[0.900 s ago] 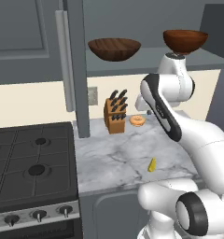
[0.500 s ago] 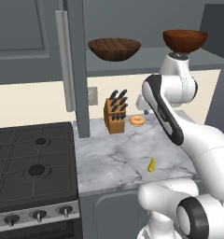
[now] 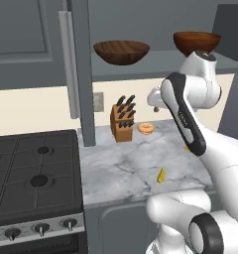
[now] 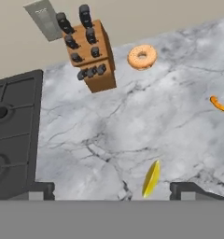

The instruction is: Pick both bowls and place them on the counter. Then place the lemon wedge in one bowl and place the shrimp in the other bowl.

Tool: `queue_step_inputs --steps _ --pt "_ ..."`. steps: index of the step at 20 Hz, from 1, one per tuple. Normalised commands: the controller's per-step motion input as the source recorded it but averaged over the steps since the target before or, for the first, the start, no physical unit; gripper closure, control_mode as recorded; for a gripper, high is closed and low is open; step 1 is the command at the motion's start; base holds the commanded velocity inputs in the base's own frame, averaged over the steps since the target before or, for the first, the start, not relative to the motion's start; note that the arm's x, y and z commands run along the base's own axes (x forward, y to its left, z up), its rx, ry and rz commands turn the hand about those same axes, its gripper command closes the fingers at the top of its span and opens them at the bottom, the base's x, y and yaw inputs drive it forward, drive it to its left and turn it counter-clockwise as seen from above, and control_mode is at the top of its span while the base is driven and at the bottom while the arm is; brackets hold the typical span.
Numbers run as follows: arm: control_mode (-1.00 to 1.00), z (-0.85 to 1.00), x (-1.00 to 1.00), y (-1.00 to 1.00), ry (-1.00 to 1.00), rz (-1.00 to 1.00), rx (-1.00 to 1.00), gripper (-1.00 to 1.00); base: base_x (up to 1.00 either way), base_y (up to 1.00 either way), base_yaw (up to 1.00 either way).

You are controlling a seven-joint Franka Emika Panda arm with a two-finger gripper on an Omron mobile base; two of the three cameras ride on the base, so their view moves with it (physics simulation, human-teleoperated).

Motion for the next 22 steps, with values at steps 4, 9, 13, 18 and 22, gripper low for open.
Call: queue_step_inputs --steps 4,9,13,18,22 --pt "-1.00 0.50 0.00 0.07 -0.07 -0.10 0.07 -1.00 0.00 0.00 0.00" --pt "-1.00 0.50 0.02 0.14 -0.13 -0.16 0.15 -1.00 0.00 0.00 0.00" --pt "-1.00 0.47 0.03 0.15 -0.18 -0.20 0.18 -1.00 0.00 0.00 0.00" --pt "-1.00 0.38 0.16 0.13 -0.11 -0.19 0.13 -1.00 0.00 0.00 0.00" --pt "-1.00 0.36 0.33 0.09 -0.10 -0.18 0.09 -1.00 0.00 0.00 0.00"
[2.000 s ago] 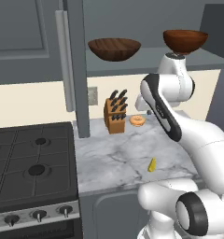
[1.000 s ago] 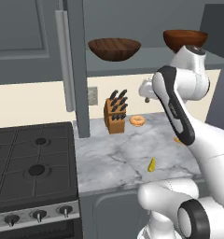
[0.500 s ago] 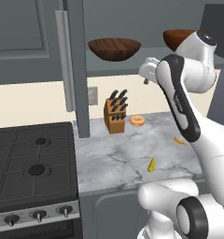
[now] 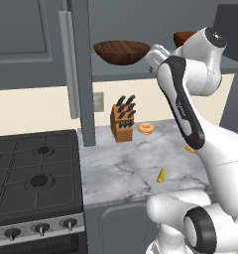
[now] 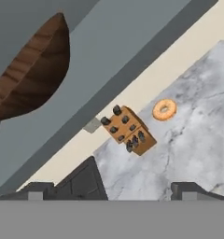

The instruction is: Pick both bowls and place them on the counter. Then place the lemon wedge in one bowl and place the shrimp in the other bowl.

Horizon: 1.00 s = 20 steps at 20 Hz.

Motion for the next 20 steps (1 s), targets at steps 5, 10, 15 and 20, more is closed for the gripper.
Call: queue_step_inputs --steps 5,10,15,20 --pt "-1.00 0.34 0.36 0.00 -0.11 -0.13 0.16 -1.00 0.00 0.00 0.00" --pt "-1.00 0.27 0.51 0.00 -0.12 -0.13 0.21 -1.00 0.00 0.00 0.00" --pt "-1.00 0.06 0.51 0.05 -0.03 -0.05 0.23 -1.00 0.00 0.00 0.00" --pt "-1.00 0.07 0.60 0.00 0.00 0.00 0.23 -1.00 0.00 0.00 0.00"
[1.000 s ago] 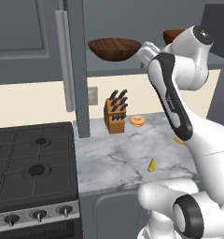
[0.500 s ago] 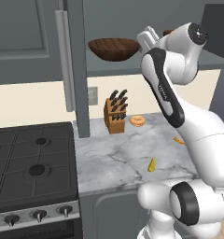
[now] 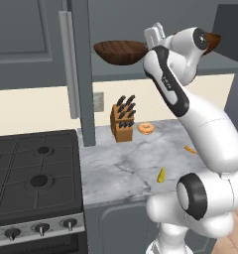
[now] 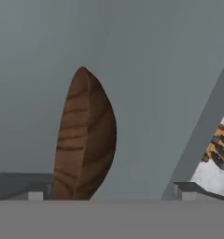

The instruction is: Pick both bowls and place them on the counter. Then place the lemon wedge in one bowl and place the shrimp in the other bowl.

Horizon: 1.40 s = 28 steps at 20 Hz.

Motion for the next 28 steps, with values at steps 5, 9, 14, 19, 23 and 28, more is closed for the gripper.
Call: queue_step_inputs --steps 5,9,14,19,23,28 --pt "-1.00 0.01 0.43 0.08 0.00 0.01 0.06 -1.00 0.00 0.00 0.00" --pt "-1.00 0.00 0.43 0.12 0.00 0.00 0.00 -1.00 0.00 0.00 0.00" --pt "-1.00 0.00 0.35 0.05 0.03 0.00 0.00 -1.00 0.00 0.00 0.00" --pt "-1.00 -0.02 0.17 0.01 0.04 0.02 0.00 -1.00 0.00 0.00 0.00" --pt "-1.00 -0.01 0.15 0.07 0.02 0.03 0.00 1.00 0.00 0.00 0.00" --pt "-1.00 -0.10 0.11 0.08 0.05 0.03 0.00 1.00 0.00 0.00 0.00"
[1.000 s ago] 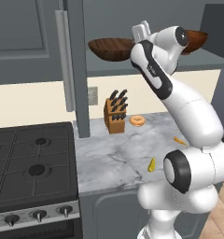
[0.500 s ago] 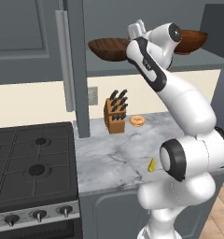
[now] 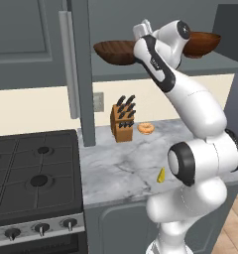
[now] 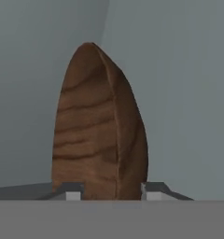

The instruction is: Pick both bowls and place them on the counter. Then place the lemon wedge in one bowl and place the shrimp in the other bowl.

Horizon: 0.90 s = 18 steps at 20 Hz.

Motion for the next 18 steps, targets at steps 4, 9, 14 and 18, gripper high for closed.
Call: queue_step_inputs --steps 4,9,14,18 --pt "-1.00 -0.16 0.08 0.07 0.09 0.06 0.00 1.00 0.00 0.00 0.00" --pt "-1.00 -0.08 -0.08 0.02 0.10 0.10 0.00 1.00 0.00 0.00 0.00" --pt "-1.00 -0.01 -0.53 0.00 0.01 0.10 0.00 1.00 0.00 0.00 0.00" --pt "-1.00 0.00 -0.72 -0.12 -0.02 0.07 0.00 1.00 0.00 0.00 0.00"
